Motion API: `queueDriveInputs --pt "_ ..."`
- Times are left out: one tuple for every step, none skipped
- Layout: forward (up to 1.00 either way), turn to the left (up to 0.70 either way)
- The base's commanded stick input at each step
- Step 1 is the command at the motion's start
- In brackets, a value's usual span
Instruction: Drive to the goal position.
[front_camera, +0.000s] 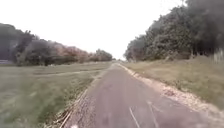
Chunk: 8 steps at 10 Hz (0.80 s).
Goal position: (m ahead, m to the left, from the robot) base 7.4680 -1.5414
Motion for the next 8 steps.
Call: queueDriveInputs --pt "0.70 0.00" --pt "0.70 0.00" --pt "0.70 0.00" --pt "0.70 0.00" --pt "0.70 -0.01" --pt "0.70 -0.12" --pt "0.70 -0.12" --pt "0.70 -0.12"
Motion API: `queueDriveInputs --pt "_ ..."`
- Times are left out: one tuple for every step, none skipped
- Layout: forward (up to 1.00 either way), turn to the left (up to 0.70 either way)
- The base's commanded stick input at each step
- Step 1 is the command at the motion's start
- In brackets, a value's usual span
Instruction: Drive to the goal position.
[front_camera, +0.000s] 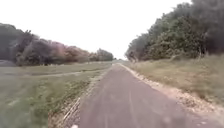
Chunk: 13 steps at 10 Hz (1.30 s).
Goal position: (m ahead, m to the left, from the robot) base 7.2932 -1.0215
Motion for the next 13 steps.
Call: queueDriveInputs --pt "0.70 -0.12" --pt "0.70 -0.12" --pt "0.70 -0.12" --pt "0.70 -0.12" --pt "0.70 -0.12" --pt "0.70 -0.12" --pt "0.70 -0.12" --pt "0.70 -0.12" --pt "0.70 -0.12" --pt "0.70 -0.12" --pt "0.70 -0.12" --pt "0.70 -0.12" --pt "0.70 -0.12"
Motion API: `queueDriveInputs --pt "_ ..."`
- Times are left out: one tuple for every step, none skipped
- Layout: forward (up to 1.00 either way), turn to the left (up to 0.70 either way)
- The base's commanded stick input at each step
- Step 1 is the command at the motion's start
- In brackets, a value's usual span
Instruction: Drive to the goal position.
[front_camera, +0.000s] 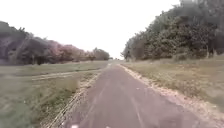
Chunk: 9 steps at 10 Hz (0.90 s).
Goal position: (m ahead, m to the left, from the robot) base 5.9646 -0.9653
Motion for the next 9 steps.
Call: queueDriveInputs --pt "0.70 -0.12" --pt "0.70 -0.12" --pt "0.70 -0.12" --pt "0.70 -0.12" --pt "0.70 -0.12" --pt "0.70 -0.12" --pt "0.70 -0.12" --pt "0.70 -0.12" --pt "0.70 -0.12"
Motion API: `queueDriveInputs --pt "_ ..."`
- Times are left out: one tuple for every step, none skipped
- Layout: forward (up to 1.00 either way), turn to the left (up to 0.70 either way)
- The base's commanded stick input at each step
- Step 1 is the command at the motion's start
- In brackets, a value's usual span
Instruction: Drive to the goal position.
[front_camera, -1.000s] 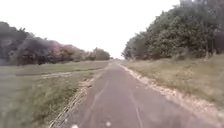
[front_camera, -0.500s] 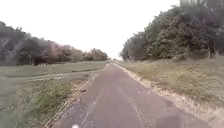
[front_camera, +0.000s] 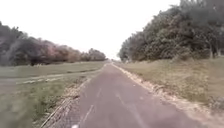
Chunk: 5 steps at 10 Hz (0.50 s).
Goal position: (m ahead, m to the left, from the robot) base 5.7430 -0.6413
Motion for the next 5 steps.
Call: queueDriveInputs --pt "0.70 -0.12" --pt "0.70 -0.12" --pt "0.70 -0.12" --pt "0.70 -0.12" --pt "0.70 -0.12"
